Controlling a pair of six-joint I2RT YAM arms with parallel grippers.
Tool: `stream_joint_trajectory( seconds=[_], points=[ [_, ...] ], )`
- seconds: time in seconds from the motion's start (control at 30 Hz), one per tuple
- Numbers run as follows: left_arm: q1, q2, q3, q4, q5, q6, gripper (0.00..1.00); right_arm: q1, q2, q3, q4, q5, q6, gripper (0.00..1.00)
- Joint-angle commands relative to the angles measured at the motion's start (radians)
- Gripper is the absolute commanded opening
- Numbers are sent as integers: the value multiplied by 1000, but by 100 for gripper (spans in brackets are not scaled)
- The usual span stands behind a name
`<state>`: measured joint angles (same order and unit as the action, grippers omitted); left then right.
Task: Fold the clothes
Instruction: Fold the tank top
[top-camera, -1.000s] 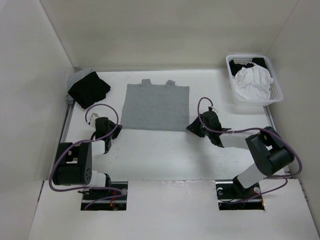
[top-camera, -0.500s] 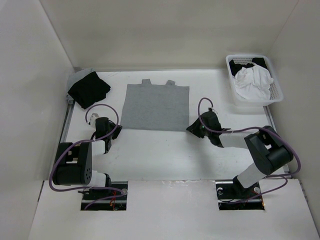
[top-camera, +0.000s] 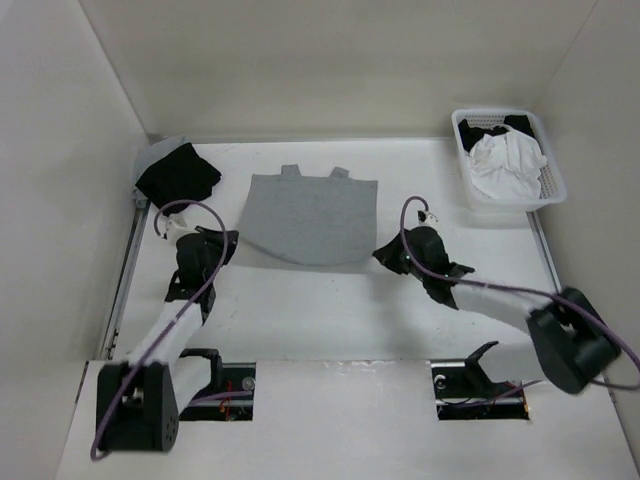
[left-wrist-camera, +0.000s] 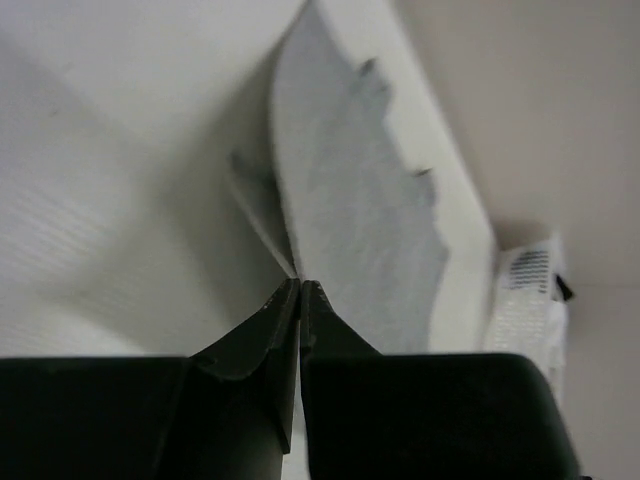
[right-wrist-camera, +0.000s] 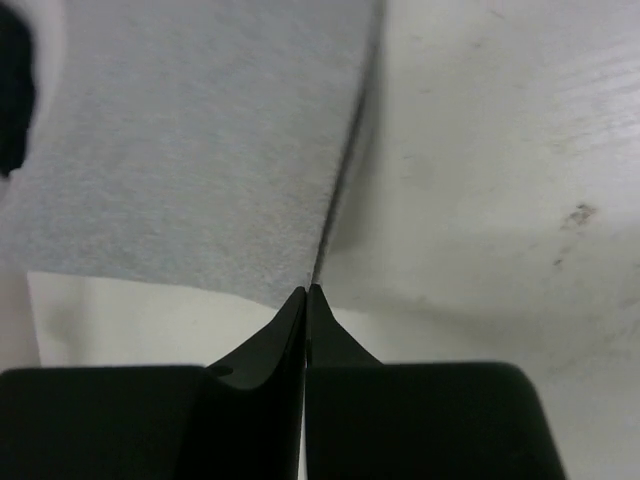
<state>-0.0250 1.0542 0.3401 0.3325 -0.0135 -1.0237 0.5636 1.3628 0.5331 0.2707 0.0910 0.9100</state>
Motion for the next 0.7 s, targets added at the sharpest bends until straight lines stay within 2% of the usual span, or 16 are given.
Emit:
stream_joint_trajectory(
  seconds=[0.0, 0.1, 0.23, 0.37, 0.47, 0.5, 0.57, 0.67],
  points=[
    [-23, -277, 62, -168, -17, 40, 0, 87, -277, 25, -140, 137, -107, 1],
    [-34, -532, 172, -393, -42, 92, 0, 193, -537, 89, -377, 264, -170, 1],
    [-45, -716, 368, -625, -63, 168, 0, 363, -786, 252, -692, 432, -192, 1],
    [-75, -770, 496, -751, -72, 180, 0, 561, -858, 415, -872, 581, -184, 1],
    [-83, -767, 507, -790, -86, 185, 0, 681, -840, 479, -924, 630, -201, 3],
    [-83, -760, 491, -796, -95, 188, 0, 687, -826, 479, -923, 641, -220, 4],
    [-85, -725, 444, -782, -103, 189, 0, 594, -774, 472, -909, 615, -259, 4],
    [-83, -627, 351, -704, -86, 178, 0, 329, -685, 405, -794, 352, -299, 3]
  ],
)
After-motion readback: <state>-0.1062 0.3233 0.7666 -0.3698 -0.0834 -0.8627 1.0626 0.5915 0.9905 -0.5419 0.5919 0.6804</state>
